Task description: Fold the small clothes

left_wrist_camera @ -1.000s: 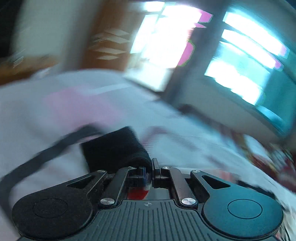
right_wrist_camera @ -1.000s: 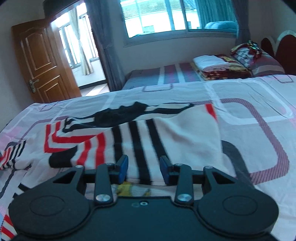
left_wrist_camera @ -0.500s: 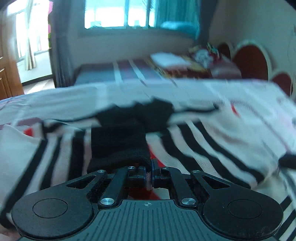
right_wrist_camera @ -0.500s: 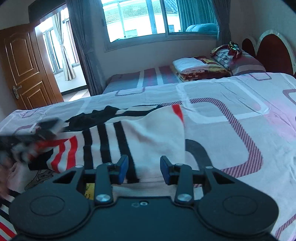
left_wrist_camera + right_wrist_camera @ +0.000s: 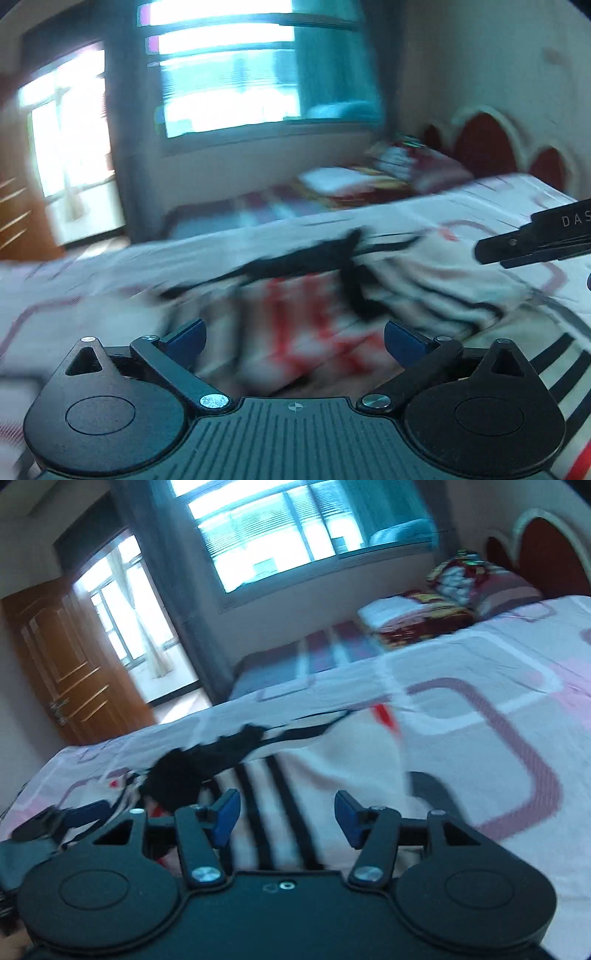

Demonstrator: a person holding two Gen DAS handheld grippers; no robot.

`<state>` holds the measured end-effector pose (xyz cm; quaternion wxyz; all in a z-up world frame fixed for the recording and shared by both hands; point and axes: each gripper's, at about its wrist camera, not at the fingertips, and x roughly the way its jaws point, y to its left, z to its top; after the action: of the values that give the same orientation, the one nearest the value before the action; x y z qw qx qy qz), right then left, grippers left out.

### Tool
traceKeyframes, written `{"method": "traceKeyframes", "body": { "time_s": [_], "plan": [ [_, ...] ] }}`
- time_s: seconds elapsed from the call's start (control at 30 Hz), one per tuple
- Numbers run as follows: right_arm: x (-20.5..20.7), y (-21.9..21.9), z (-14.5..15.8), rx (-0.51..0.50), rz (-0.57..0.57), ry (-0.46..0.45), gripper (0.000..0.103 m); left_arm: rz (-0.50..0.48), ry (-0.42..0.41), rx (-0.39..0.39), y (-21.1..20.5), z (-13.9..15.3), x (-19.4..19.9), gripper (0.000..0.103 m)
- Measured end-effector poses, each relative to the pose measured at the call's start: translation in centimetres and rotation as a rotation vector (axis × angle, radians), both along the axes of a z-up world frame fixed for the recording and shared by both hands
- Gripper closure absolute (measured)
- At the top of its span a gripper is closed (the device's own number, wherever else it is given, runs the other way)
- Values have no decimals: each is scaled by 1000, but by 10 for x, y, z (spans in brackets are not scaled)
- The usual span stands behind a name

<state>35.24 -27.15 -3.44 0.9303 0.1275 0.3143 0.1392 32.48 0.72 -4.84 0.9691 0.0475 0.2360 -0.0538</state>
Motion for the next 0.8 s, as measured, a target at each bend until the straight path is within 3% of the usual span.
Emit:
{"method": "traceKeyframes", "body": {
  "time_s": [0.07, 0.13, 0.23, 0.3, 0.37, 0.43, 0.47, 0.5, 0.57, 0.63, 0.7, 0.8],
  "plan": [
    [6, 17, -4, 6, 55, 8, 47, 99, 33, 2, 35, -7, -20, 16],
    [14, 35, -11, -2, 88, 23, 47, 197, 60, 27, 66, -18, -34, 16],
    [28, 62, -22, -13, 135, 39, 45, 264, 96, 40, 93, -29, -30, 20],
    [34, 88, -26, -75, 179, 19, 39, 272, 110, 47, 98, -35, -17, 34],
    [42, 106, -27, -139, 149, 3, 40, 280, 137, 46, 102, -40, -2, 48],
    [52, 112, -25, -161, 80, 15, 50, 283, 137, 37, 104, -46, 13, 48],
    [57, 110, -24, -136, 74, 27, 78, 279, 150, 45, 103, -49, 18, 48],
    [63, 108, -22, -108, 86, 36, 96, 280, 146, 62, 102, -50, 21, 48],
    [66, 113, -12, -132, 119, 7, 97, 307, 128, 56, 109, -49, 15, 49],
    [56, 107, 8, -111, 127, -79, 97, 317, 131, 30, 111, -52, 22, 48],
    [45, 93, 21, -95, 90, -138, 97, 297, 148, 65, 108, -58, 22, 48],
    [36, 67, 6, -102, 48, -116, 97, 289, 153, 61, 108, -61, 23, 48]
  ]
}}
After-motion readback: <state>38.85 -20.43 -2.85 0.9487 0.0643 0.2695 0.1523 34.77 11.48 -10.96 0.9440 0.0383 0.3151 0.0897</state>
